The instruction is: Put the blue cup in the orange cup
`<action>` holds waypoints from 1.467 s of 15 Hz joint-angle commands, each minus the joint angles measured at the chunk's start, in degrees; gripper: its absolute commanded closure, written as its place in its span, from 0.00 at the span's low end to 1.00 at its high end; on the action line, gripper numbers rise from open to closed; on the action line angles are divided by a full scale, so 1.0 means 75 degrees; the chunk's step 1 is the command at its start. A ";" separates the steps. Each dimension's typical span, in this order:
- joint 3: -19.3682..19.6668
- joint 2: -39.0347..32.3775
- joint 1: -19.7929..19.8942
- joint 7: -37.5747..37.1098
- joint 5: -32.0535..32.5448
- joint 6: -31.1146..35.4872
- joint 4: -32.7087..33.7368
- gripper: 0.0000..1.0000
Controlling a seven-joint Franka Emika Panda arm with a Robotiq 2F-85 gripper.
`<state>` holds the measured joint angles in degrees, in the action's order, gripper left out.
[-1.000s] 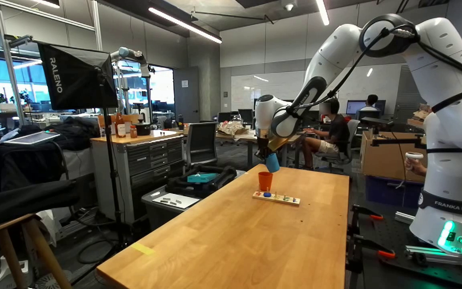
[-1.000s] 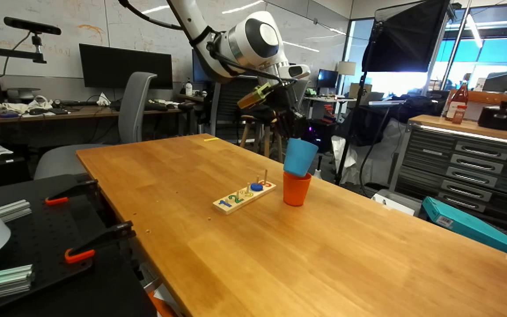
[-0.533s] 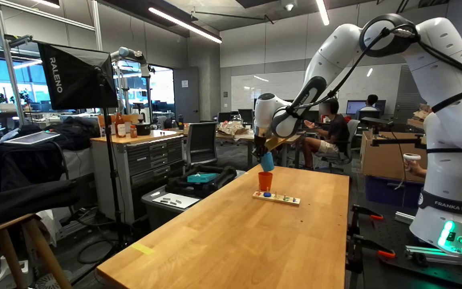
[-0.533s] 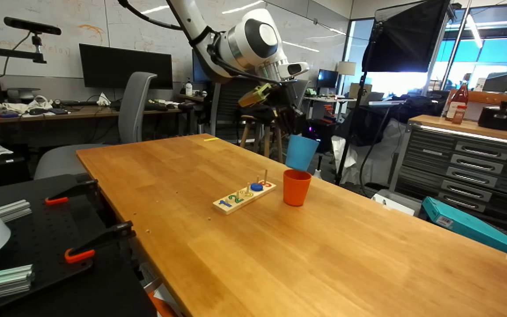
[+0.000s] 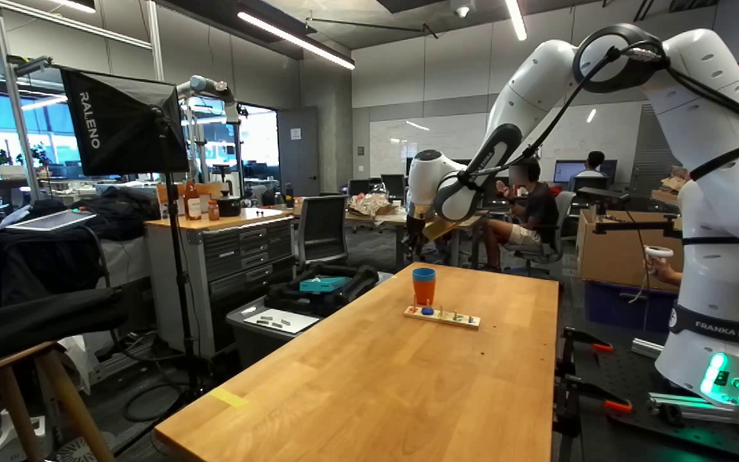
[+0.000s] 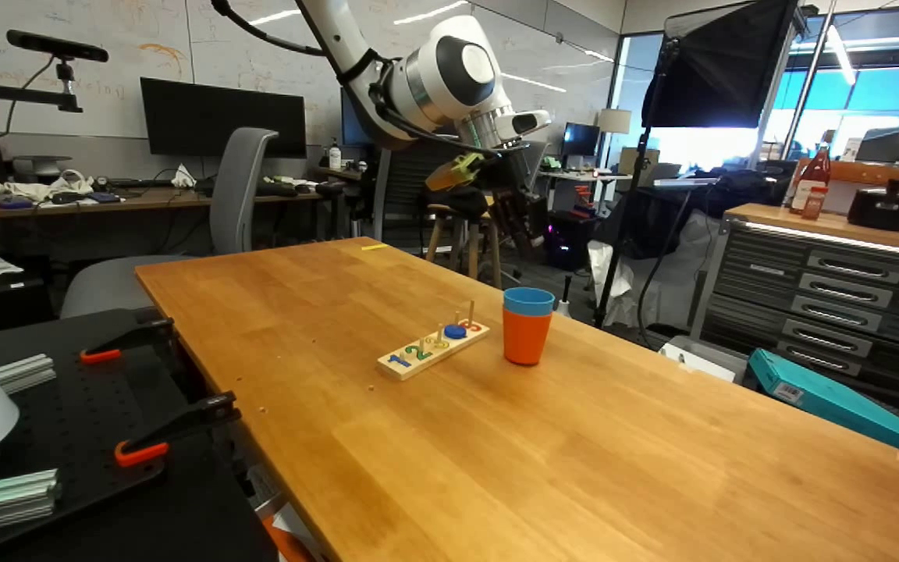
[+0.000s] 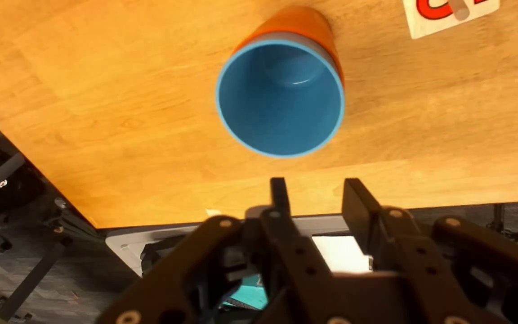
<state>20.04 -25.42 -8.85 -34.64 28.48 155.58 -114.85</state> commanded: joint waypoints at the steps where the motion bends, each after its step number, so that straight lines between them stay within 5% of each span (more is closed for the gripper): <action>1: 0.0002 0.0034 0.0039 0.0003 -0.0074 0.0296 -0.0018 0.28; 3: -0.0380 0.0309 0.0211 0.0526 -0.0526 -0.0008 -0.0137 0.13; 5: -0.1301 0.0706 0.0724 0.1925 -0.1668 -0.0761 -0.0272 0.01; 8: -0.2081 0.1012 0.1054 0.3318 -0.3005 -0.2160 0.0036 0.00; 15: -0.2378 0.1559 0.1001 0.4002 -0.3431 -0.4677 0.1183 0.00; 22: -0.2422 0.1689 0.0957 0.3914 -0.3251 -0.5136 0.1513 0.00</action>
<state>2.54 -12.74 -2.29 -5.20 3.94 117.25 -103.65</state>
